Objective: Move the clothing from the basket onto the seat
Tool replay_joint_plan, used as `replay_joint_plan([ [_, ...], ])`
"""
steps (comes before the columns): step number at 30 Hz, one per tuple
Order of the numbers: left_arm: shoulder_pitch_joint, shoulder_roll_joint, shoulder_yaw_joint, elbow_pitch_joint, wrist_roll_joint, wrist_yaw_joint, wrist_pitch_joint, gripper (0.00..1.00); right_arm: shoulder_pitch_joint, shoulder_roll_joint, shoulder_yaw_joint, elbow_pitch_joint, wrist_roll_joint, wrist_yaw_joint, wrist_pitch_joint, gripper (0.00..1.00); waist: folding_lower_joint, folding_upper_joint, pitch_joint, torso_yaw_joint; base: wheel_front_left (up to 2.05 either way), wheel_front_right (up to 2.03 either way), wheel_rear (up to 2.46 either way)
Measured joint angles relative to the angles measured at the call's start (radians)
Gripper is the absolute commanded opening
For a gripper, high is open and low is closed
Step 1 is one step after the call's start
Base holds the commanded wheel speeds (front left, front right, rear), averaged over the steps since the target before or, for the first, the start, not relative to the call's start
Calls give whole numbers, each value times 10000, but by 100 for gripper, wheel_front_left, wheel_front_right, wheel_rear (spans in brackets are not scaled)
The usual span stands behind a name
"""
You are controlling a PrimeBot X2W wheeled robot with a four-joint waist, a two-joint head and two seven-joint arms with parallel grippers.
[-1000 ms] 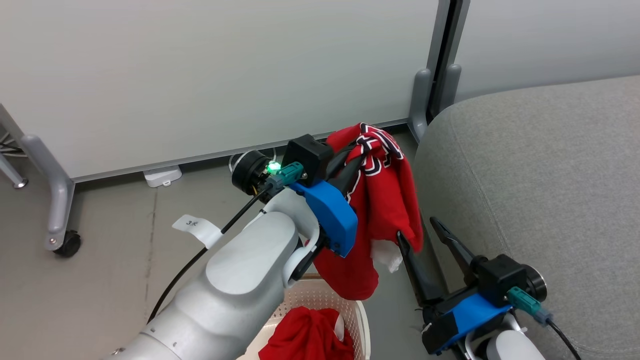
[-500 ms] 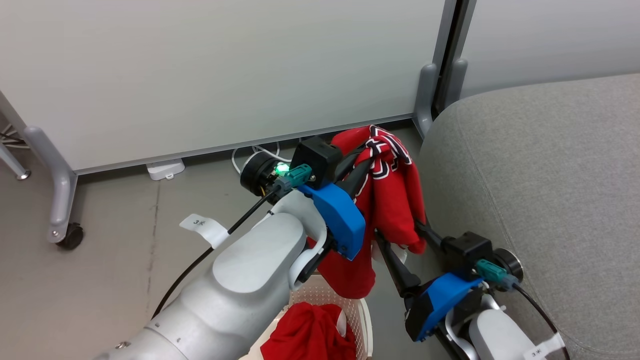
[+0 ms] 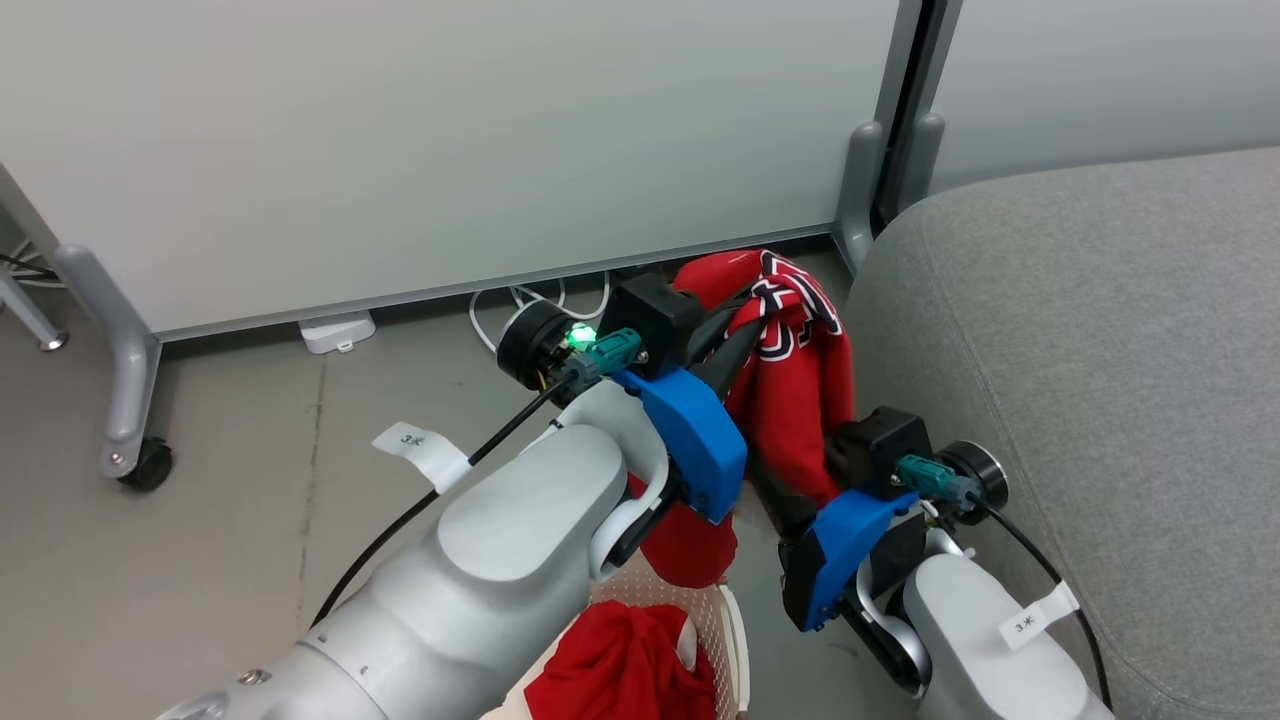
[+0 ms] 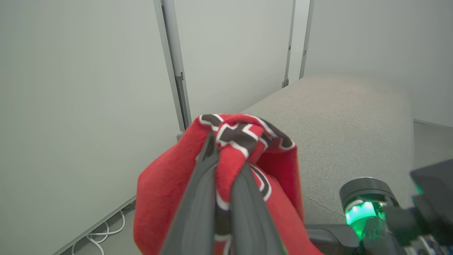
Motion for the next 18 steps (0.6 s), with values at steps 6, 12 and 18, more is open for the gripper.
replay_joint_plan([
  [6, -52, -2, -247, 84, -178, 67, -90, 0, -323, 0, 178, 468, 4, 0, -203, 0, 0, 0, -42, 19, 0, 0, 0],
  [12, -92, 0, -393, 205, -347, 94, -173, 0, -380, -2, 209, 729, 6, 0, -336, 0, 0, 0, -97, 14, 0, 0, 0],
  [18, -98, -2, -541, 299, -556, 146, -213, 82, -392, -2, 284, 855, 56, 0, -408, 0, 0, 0, -197, -18, 0, 0, 0],
])
